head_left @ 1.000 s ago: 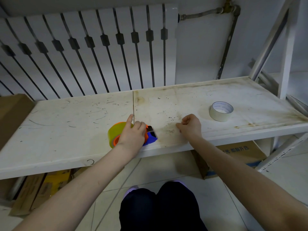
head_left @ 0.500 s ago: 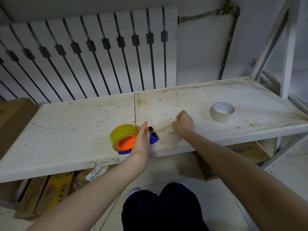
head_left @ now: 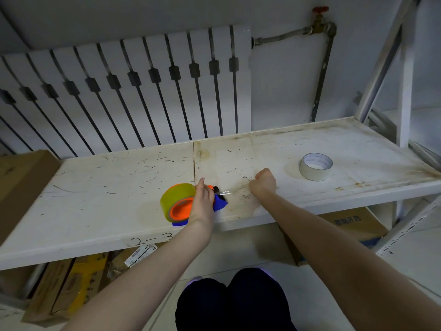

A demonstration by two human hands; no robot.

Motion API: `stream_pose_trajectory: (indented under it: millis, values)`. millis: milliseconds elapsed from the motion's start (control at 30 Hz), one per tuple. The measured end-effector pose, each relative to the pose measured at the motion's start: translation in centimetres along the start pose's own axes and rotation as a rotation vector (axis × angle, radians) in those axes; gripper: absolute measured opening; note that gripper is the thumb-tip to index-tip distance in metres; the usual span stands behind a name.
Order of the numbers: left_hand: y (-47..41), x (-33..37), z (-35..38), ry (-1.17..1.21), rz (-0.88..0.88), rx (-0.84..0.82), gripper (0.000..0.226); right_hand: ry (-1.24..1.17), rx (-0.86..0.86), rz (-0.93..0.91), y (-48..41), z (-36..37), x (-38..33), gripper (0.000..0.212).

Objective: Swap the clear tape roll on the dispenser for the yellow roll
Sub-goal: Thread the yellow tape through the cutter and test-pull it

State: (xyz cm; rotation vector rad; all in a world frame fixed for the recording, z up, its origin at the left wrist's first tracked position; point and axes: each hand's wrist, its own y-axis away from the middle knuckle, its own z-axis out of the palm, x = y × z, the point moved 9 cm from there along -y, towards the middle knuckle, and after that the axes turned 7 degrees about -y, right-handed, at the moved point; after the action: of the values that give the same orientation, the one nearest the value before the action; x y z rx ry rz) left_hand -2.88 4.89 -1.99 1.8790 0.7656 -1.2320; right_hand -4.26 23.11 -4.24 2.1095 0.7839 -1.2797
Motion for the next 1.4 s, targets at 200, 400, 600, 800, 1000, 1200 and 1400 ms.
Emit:
stream_pose_trajectory:
  millis: [200, 400, 600, 800, 1000, 1200, 1400]
  values:
    - [-0.2, -0.6, 1.2, 0.171, -0.091, 0.029, 0.084, -0.205, 0.099, 0.027, 1.1, -1.2, 0.6, 0.022]
    - [0.4, -1.0, 1.1, 0.312, -0.109, 0.095, 0.076, -0.547, 0.151, 0.075, 1.9, -1.5, 2.2, 0.02]
    - [0.6, -2.9, 0.6, 0.697, -0.227, 0.205, 0.081, -0.627, 0.127, 0.04, 1.5, -1.9, 1.0, 0.013]
    - [-2.1, -5.5, 1.0, 1.066, -0.231, 0.107, 0.083, -0.458, 0.081, 0.006, 1.2, -1.5, 1.2, 0.027]
    - [-4.2, -5.1, 1.3, 1.127, -0.14, -0.015, 0.042, -0.35, 0.055, 0.012, 0.5, -1.3, 1.6, 0.033]
    - [-2.1, -6.8, 0.6, 1.203, -0.284, 0.219, 0.051, -0.405, 0.071, -0.005, 0.0, -1.8, 0.5, 0.029]
    - [0.0, -8.2, 1.6, 1.283, -0.452, 0.35, 0.057, -0.585, 0.142, -0.245, 2.4, -4.1, -5.1, 0.029]
